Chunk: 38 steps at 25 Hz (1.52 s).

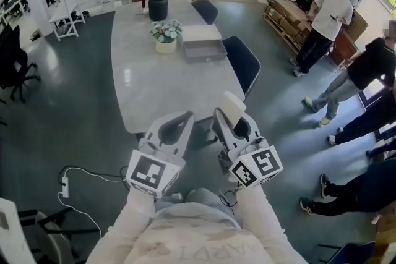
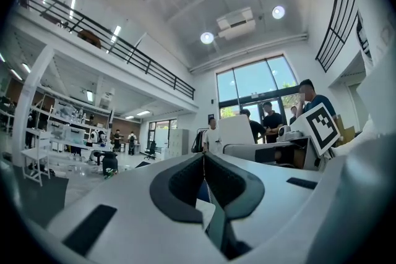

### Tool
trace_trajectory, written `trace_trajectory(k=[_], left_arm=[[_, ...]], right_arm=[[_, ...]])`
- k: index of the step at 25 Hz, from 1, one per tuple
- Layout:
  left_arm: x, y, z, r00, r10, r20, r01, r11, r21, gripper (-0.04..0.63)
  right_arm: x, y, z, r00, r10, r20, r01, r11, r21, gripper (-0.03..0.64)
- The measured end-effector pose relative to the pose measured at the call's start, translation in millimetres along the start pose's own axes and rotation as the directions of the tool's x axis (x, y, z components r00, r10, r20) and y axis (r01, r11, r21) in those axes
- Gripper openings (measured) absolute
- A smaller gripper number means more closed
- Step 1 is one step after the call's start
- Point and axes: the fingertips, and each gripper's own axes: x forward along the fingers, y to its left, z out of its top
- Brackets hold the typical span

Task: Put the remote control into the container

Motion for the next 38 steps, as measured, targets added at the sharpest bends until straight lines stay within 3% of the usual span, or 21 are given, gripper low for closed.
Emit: trace_trajectory(k=[7,13,29,38], left_arm=[[9,5,-14,0.999,-0.017,-0.028,0.016,1.0,-0.015,0.014],[51,20,-17,1.0,-0.004,-0.03,0.003,1.0,-0.019,0.014],[204,49,-16,0.989,0.149,-0.014,-0.149,0.989,-0.005,0.014],[237,64,-16,0.98,0.196,-0.029,-0.196,0.981,0.001,0.014]], right_arm=[[19,-30,-8,0.999,-0.032,-0.014,0.032,0.999,0.032,0.092],[54,-84,-11,0.999,-0.028,-0.031,0.029,0.999,0.041,0.091],[150,-247,-30,0.986,0.103,-0.129,-0.097,0.994,0.052,0.091],[193,-286,-55,0.97,0.138,-0.2,-0.131,0.99,0.049,0.091]])
